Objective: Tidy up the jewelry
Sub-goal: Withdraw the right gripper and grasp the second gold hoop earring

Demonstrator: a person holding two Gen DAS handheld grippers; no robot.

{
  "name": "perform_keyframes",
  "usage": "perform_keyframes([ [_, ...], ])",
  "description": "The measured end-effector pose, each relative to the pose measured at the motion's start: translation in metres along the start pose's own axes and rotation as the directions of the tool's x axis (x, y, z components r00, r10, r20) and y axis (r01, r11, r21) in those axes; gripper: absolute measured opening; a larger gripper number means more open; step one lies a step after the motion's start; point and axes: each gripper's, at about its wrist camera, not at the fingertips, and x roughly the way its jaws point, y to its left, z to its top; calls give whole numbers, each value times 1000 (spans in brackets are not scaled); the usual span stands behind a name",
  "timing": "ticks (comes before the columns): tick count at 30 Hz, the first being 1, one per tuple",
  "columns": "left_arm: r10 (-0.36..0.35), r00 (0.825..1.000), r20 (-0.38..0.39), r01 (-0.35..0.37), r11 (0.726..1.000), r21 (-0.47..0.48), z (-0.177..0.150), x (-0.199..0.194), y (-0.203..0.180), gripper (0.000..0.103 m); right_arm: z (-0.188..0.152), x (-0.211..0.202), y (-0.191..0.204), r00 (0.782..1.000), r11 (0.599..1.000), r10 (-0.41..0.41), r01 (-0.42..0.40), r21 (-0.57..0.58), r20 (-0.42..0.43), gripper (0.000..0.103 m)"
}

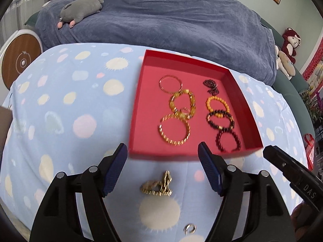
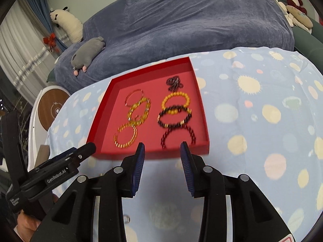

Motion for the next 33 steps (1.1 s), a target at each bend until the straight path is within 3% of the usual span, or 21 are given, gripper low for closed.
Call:
perform_keyframes([
  [11,55,998,-36,-56,998,-32,-61,-25,29,69,-84,-2,36,992,996,18,-28,-81,-123,36],
  [16,90,995,-51,-91,996,-13,-82,-29,37,69,-107,9,55,986,990,22,-44,-131,-164,36],
  [33,111,990,-82,-114,993,-25,-101,-23,54,69,-119,42,76,980,984,-13,-22,-175,-199,33],
])
